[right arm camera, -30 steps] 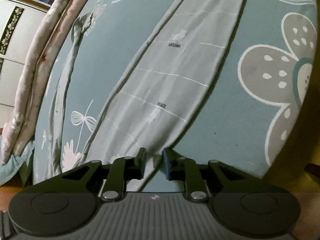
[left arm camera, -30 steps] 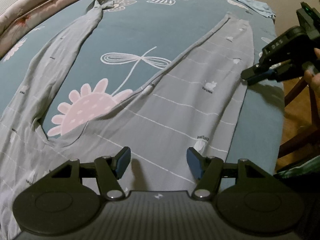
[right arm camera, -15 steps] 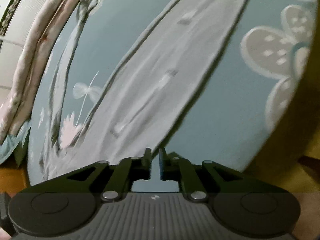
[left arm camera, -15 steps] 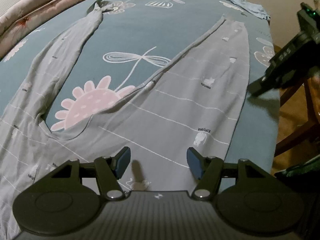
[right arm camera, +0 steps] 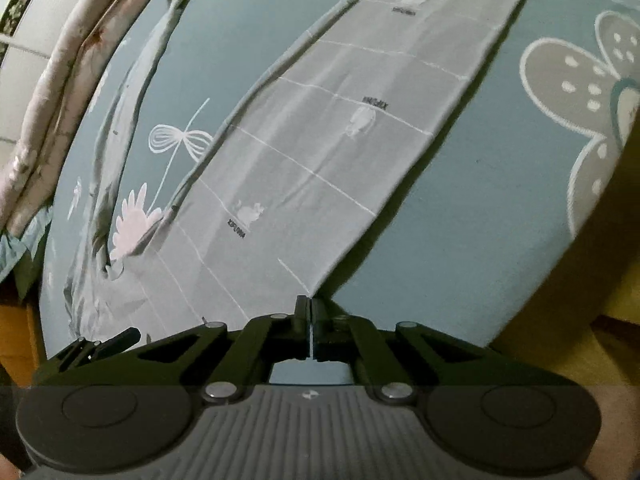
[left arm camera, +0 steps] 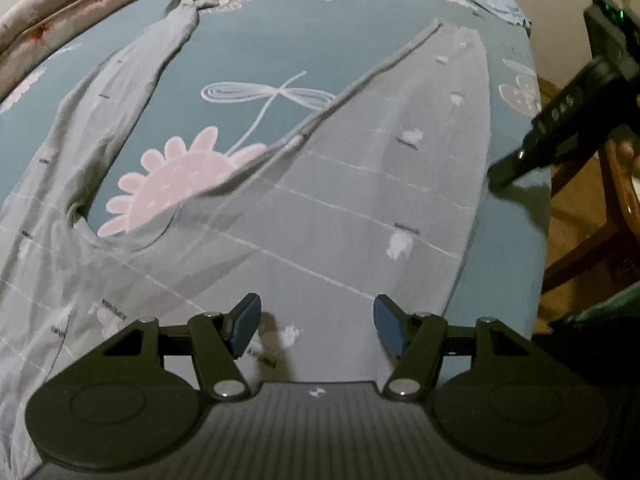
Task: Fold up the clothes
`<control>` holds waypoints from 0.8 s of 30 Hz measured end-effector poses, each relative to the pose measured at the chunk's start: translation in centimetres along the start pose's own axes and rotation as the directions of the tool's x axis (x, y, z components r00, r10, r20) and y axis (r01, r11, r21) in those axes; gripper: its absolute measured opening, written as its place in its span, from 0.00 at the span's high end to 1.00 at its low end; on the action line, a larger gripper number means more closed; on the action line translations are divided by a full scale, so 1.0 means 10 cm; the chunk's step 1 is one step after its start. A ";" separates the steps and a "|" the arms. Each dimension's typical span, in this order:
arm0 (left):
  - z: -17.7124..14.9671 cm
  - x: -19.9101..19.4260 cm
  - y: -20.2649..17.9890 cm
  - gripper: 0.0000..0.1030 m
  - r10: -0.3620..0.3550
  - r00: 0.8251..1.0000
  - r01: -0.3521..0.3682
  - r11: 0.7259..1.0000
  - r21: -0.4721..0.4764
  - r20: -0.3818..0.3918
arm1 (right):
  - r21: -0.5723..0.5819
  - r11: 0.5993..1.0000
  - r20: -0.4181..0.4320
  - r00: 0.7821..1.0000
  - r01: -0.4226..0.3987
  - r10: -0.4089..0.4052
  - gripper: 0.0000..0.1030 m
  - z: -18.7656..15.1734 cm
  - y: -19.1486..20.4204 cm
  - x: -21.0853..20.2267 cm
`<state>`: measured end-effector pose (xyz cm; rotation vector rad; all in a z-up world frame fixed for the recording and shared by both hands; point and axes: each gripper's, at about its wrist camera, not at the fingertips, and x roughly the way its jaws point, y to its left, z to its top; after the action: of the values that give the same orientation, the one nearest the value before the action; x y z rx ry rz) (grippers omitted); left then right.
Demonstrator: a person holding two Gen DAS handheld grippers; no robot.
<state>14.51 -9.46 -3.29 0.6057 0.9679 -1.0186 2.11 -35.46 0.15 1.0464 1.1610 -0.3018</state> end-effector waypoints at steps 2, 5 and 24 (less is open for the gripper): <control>0.04 -0.03 0.00 0.38 -0.009 1.000 0.009 1.000 -0.005 0.020 | -0.042 0.999 0.045 0.999 0.009 -0.007 0.92 0.05 0.04 -0.11; 0.11 -0.02 -0.02 0.30 -0.024 0.999 0.025 1.000 -0.017 0.043 | -0.105 0.994 0.160 0.987 0.021 -0.004 0.91 0.19 0.08 -0.27; 0.46 0.16 -0.06 0.30 0.056 0.996 -0.064 0.989 -0.131 -0.067 | -0.163 0.977 0.424 0.904 0.139 -0.058 0.64 1.26 -0.72 -0.35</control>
<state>16.02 -14.08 -2.52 0.5558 1.0580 -0.8785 3.34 -50.28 -0.38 0.7101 0.8355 -0.4623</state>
